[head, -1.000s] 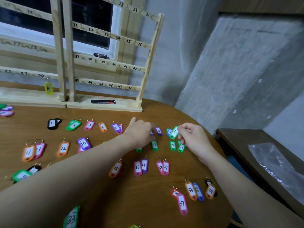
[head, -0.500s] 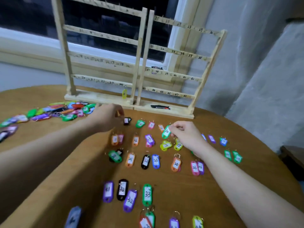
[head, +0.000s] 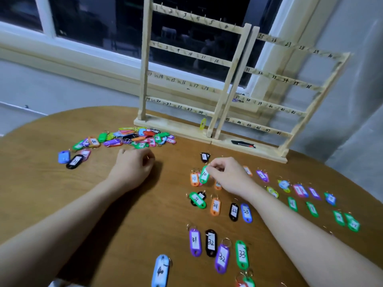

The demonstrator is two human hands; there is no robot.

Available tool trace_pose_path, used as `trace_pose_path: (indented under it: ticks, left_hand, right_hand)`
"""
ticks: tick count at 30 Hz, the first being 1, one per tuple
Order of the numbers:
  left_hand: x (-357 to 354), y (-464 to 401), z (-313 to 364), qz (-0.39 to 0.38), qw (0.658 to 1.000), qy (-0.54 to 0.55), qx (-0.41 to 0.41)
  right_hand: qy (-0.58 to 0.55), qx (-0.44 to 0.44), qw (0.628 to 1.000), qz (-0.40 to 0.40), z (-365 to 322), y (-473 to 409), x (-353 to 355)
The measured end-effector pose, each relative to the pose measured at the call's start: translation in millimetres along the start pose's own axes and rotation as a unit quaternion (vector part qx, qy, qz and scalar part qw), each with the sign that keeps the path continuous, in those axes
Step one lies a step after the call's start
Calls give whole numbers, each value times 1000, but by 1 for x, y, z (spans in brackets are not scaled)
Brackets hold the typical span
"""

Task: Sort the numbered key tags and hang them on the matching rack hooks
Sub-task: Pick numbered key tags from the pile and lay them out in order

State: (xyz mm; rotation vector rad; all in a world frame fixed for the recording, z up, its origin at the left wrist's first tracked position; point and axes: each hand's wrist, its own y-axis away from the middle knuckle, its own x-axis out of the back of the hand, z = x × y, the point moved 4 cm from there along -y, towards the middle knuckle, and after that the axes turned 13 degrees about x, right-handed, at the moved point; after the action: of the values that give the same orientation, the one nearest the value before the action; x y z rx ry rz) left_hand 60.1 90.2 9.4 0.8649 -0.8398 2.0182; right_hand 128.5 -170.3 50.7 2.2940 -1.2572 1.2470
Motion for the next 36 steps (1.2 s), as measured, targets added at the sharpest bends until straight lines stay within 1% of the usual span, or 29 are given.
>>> trace_pose_path:
  ticks: [4, 7, 9, 11, 13, 14, 17, 20, 25, 28, 32, 36]
  left_hand:
    - [1, -6, -7, 31, 999, 22, -7]
    - [3, -12, -17, 46, 999, 15, -2]
    - [8, -20, -31, 71, 997, 0, 27]
    - [16, -28, -45, 90, 992, 5, 86]
    - [20, -34, -53, 91, 988, 18, 127]
    - [20, -37, -55, 86, 987, 16, 133]
    - [14, -41, -54, 60, 992, -9, 113]
    - [8, -48, -52, 38, 995, -31, 88]
    - [6, -66, -48, 54, 997, -49, 22]
    - [8, -71, -49, 40, 999, -18, 12]
    - [8, -68, -45, 65, 996, -12, -55]
    - [3, -73, -47, 58, 997, -22, -44]
  right_hand:
    - [-6, 0, 1000, -4, -11, -16, -10]
    - [-2, 11, 1000, -12, -20, -28, -20]
    - [11, 23, 1000, -18, -25, -37, -28]
    - [18, 32, 999, -29, -27, -44, -36]
    - [33, 35, 998, -50, -28, -50, -44]
    - [49, 38, 996, -61, -27, -52, -46]
    - [101, 51, 991, -75, -26, -63, -47]
    - [91, 48, 992, -67, -30, -78, -39]
    - [69, 55, 996, -30, -39, -110, -49]
    - [66, 75, 994, -32, -46, -129, -69]
    - [71, 72, 995, -12, -46, -157, -94]
    - [97, 51, 994, 23, -33, -176, -111]
